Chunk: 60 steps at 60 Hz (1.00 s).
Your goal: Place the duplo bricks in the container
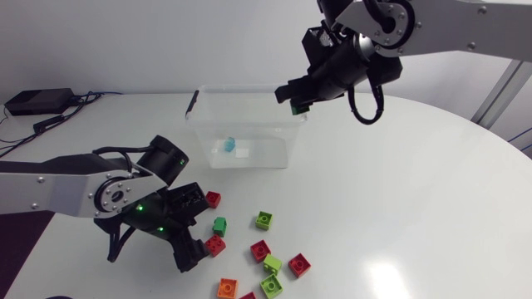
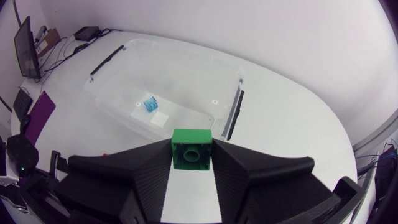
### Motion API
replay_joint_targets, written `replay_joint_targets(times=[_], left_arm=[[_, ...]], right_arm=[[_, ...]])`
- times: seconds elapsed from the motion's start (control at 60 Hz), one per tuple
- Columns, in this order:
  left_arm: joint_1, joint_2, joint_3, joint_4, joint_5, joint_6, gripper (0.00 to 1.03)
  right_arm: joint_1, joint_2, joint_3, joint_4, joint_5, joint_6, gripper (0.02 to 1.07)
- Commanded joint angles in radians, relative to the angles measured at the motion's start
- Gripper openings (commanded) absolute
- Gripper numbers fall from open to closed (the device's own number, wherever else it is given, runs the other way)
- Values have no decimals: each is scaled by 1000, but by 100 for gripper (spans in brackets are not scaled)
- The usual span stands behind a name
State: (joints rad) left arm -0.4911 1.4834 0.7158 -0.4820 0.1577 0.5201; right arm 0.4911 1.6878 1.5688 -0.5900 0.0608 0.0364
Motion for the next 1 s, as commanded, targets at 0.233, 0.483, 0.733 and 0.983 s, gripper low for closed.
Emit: replay_joint_targets(times=[0.233, 0.483, 0.733, 0.983], left_arm=[[6, 86, -33, 80, 25, -43, 98], [-37, 109, -21, 92, 71, -72, 98], [-107, 149, -38, 169, 69, -108, 61], [-139, 15, -85, 192, 40, -101, 32]], right_arm=[[-3, 113, 94, 44, 20, -33, 30], [-9, 174, 148, 45, 20, -38, 30], [-16, 233, 191, 61, 36, -41, 35], [-17, 251, 221, 59, 60, -41, 103]])
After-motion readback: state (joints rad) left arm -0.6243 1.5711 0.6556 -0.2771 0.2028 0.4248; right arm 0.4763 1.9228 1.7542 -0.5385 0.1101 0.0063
